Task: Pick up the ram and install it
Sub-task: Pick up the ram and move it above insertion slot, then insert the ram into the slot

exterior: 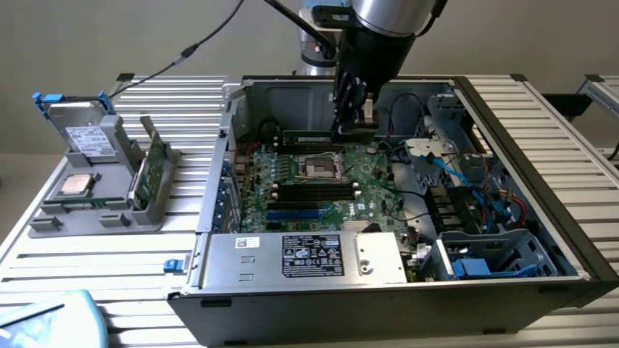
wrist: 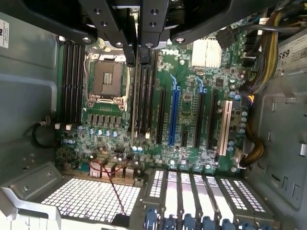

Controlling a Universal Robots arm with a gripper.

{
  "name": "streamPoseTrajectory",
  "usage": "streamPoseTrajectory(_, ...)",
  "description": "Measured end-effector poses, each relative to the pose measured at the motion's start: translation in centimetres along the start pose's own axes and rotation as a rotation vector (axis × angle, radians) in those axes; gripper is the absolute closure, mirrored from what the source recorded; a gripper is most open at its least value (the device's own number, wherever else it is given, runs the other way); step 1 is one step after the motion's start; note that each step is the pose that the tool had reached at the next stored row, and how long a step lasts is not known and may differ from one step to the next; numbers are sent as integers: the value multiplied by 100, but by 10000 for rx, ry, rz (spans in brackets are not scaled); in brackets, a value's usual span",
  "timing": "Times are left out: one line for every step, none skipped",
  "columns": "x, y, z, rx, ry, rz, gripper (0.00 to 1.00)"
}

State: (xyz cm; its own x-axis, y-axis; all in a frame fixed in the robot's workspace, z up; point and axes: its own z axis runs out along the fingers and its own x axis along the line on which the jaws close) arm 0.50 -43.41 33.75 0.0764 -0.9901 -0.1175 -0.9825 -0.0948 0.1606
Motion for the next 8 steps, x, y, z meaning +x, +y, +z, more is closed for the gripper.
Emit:
streamPoseTrajectory(-7, -3, 14, -2, 8, 8, 86)
streamPoseTrajectory(-8, -3, 16, -12, 13, 11, 86)
streamPoseTrajectory(-8, -3, 16, -11, 13, 11, 86)
streamPoseTrajectory(-8, -3, 16, -11, 13, 11, 86)
streamPoseTrajectory(-8, -3, 16, -11, 14, 12, 86)
streamPoseTrajectory(-8, -3, 16, -11, 14, 12, 86)
streamPoseTrajectory(-8, -3, 16, -11, 14, 12, 86)
streamPoseTrajectory(-8, -3, 16, -11, 14, 12, 86)
